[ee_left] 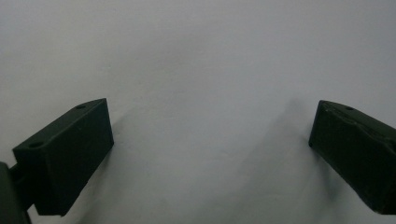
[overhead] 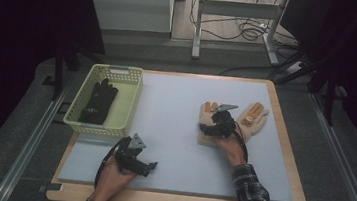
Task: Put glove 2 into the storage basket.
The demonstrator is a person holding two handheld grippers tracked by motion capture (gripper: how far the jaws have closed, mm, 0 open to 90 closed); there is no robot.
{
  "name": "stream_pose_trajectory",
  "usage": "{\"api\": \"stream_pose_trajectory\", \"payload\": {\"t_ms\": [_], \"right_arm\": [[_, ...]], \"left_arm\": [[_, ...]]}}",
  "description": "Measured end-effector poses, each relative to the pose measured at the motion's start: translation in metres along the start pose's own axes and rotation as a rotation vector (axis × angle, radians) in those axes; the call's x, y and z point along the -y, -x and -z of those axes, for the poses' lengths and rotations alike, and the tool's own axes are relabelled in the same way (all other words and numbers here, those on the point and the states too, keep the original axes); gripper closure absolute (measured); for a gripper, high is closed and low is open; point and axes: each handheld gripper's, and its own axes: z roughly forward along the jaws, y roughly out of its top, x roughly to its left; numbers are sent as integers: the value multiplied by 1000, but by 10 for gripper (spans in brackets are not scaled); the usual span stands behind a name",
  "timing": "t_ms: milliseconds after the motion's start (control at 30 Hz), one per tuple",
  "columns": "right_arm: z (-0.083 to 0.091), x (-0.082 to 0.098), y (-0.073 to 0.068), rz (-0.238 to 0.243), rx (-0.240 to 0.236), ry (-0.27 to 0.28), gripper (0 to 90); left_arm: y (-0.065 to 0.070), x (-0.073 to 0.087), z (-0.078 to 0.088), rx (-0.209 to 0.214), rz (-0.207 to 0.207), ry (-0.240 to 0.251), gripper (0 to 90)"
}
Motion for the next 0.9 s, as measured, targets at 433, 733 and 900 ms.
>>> {"api": "stream_pose_trajectory", "payload": {"t_ms": [433,733,900], "right_arm": [[30,-6,-13,-41,-32,27,550],[78,-6,-63,-11,-123,101,524],[68,8,-92,-6,-163,73,480]], "left_arm": [[0,0,0,0,-1,-2,1],[0,0,0,-2,-3,-1,1],[0,0,0,-2,-2,0,1]]}}
